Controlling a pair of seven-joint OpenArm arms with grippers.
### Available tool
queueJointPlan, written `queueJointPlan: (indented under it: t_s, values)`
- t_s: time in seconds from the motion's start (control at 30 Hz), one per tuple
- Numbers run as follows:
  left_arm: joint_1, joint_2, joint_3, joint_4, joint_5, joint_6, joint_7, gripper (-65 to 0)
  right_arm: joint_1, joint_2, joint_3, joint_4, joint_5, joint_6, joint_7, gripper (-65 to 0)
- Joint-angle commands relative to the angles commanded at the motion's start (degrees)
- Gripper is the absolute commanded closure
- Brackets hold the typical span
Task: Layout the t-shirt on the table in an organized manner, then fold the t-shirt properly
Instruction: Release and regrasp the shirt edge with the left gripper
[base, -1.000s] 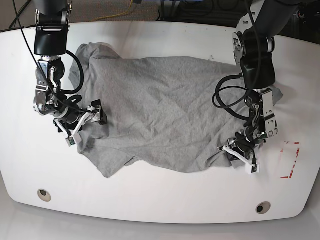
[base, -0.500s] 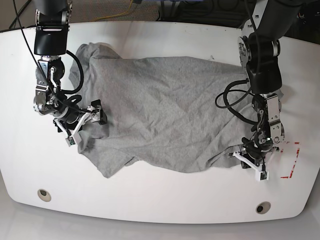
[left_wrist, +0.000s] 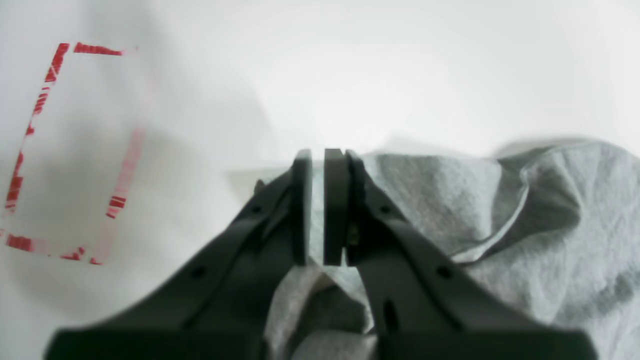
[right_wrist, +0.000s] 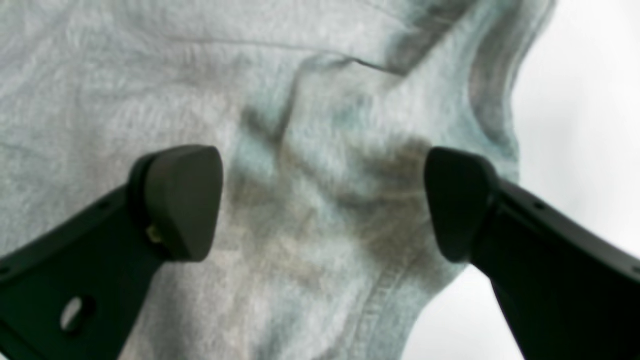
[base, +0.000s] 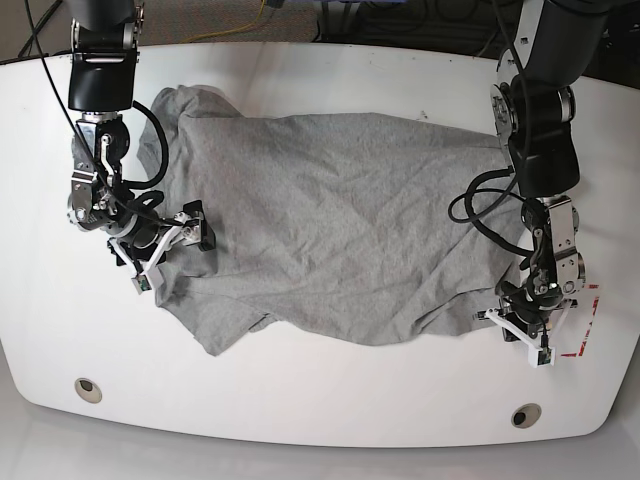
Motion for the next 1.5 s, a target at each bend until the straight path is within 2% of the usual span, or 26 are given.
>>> queueJointPlan:
  t_s: [0.27,0.63,0.97,1.13,1.37,1.5]
  values:
    - [0.09,0.09,0.0,0.0,-0.18,0.0,2.02,-3.6,0.0,0.0,0.0,0.0,0.0,0.0,0.0,-60.0]
    - [1.93,2.37,-0.09,0.09,-0.35,0.0,2.11,-3.4,0.09,-0.09,0.0,0.0,0.0,0.0,0.0,-60.0]
    - [5.98,3.69,-0.09,8.0,-0.18,0.26,2.37,-3.6,0.0,-1.58,0.0,0.0,0.0,0.0,0.0,-60.0]
    - [7.47,3.78,0.09,8.7,-0.18,0.09,3.6,-3.5,0.0,-1.58,0.0,0.0,0.0,0.0,0.0,-60.0]
    - [7.91,3.78,0.09,8.97,-0.09,0.0,2.55,-3.1,0.0,-1.58,0.0,0.0,0.0,0.0,0.0,-60.0]
    - [11.16,3.78,0.97,13.89,0.09,0.0,0.79,-3.1,0.0,-1.58,0.0,0.0,0.0,0.0,0.0,-60.0]
